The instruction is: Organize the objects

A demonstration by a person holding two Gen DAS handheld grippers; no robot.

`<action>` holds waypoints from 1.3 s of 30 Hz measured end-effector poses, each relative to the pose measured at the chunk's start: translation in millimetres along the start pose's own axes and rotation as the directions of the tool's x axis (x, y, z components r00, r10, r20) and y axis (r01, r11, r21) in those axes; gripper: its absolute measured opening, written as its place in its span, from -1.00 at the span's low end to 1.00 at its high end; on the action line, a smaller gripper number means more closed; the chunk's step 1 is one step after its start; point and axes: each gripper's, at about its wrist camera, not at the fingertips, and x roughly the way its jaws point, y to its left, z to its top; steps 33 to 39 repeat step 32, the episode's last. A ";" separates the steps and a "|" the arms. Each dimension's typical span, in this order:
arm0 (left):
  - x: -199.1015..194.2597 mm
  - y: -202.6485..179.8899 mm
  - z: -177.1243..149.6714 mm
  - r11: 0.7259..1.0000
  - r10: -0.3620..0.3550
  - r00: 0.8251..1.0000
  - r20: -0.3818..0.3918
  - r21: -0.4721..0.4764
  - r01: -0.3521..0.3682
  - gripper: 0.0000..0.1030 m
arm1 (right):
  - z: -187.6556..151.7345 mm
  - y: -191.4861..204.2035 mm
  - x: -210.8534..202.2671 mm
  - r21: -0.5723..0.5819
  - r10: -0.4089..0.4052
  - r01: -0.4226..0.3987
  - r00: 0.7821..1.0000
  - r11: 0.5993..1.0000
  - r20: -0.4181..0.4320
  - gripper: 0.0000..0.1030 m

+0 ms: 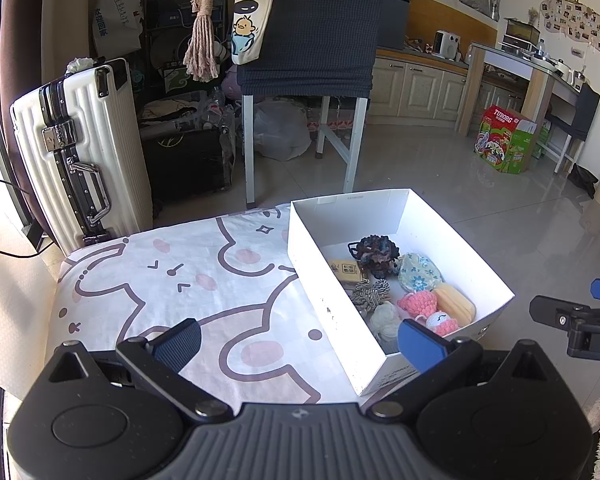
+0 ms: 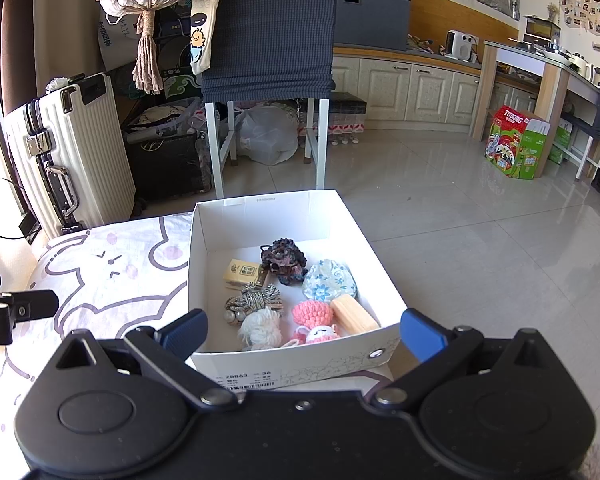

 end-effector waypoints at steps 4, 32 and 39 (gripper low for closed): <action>0.1 0.3 0.3 1.000 0.000 1.000 0.000 0.000 0.000 1.00 | 0.0 0.1 -0.2 0.002 0.000 0.000 1.000 1.000 0.000 1.00; -1.6 -5.7 -0.8 1.000 -0.008 1.000 0.001 -0.001 0.008 1.00 | -2.4 -0.1 1.6 0.004 0.001 -0.001 1.000 1.000 -0.002 1.00; -1.6 -5.7 -0.8 1.000 -0.008 1.000 0.001 -0.001 0.008 1.00 | -2.4 -0.1 1.6 0.004 0.001 -0.001 1.000 1.000 -0.002 1.00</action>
